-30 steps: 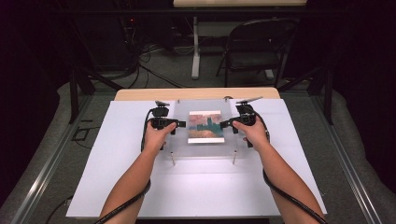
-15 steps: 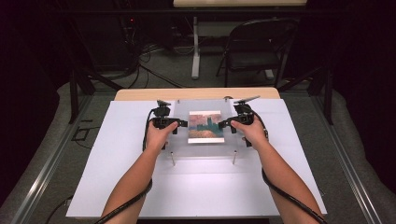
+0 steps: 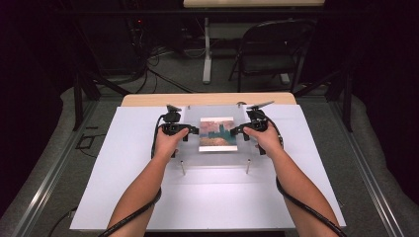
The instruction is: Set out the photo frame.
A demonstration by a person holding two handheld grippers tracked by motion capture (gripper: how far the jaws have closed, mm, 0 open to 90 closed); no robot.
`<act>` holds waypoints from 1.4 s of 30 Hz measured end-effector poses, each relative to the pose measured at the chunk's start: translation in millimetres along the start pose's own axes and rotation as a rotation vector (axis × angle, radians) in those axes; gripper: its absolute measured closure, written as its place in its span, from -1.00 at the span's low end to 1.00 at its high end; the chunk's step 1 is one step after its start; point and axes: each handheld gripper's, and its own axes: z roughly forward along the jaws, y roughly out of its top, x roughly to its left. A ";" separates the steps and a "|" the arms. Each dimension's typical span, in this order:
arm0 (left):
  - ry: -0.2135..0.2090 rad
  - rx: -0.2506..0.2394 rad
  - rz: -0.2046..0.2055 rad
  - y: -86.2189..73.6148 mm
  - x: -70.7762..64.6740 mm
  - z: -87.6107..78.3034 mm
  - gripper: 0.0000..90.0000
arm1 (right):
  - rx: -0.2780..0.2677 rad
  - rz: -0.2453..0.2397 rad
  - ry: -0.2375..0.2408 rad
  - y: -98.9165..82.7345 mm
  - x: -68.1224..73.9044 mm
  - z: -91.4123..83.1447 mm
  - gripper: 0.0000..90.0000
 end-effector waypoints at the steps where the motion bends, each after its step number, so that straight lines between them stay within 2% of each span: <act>1: 0.000 0.002 0.000 0.2 0.3 0.1 -0.48 | -0.001 -0.001 0.000 0.0 -0.1 0.0 -0.59; 8: 0.006 0.016 -0.014 3.0 0.2 -0.9 -0.44 | -0.007 -0.009 0.001 -0.4 -1.3 -1.4 -0.56; 11: 0.000 0.004 -0.033 2.4 1.9 -1.8 -0.36 | -0.008 -0.014 -0.002 -0.3 -0.9 -1.7 -0.56; 19: 0.007 0.001 -0.033 2.1 0.3 -3.7 -0.35 | -0.022 -0.030 -0.024 -1.3 2.1 -3.1 -0.56; 27: 0.006 -0.004 -0.025 3.2 -0.7 -9.6 -0.31 | -0.038 -0.049 -0.028 -1.2 5.2 -6.1 -0.56; 42: 0.040 -0.040 0.017 2.3 -15.4 -29.5 -0.25 | -0.054 -0.116 -0.079 0.4 23.2 -24.0 -0.56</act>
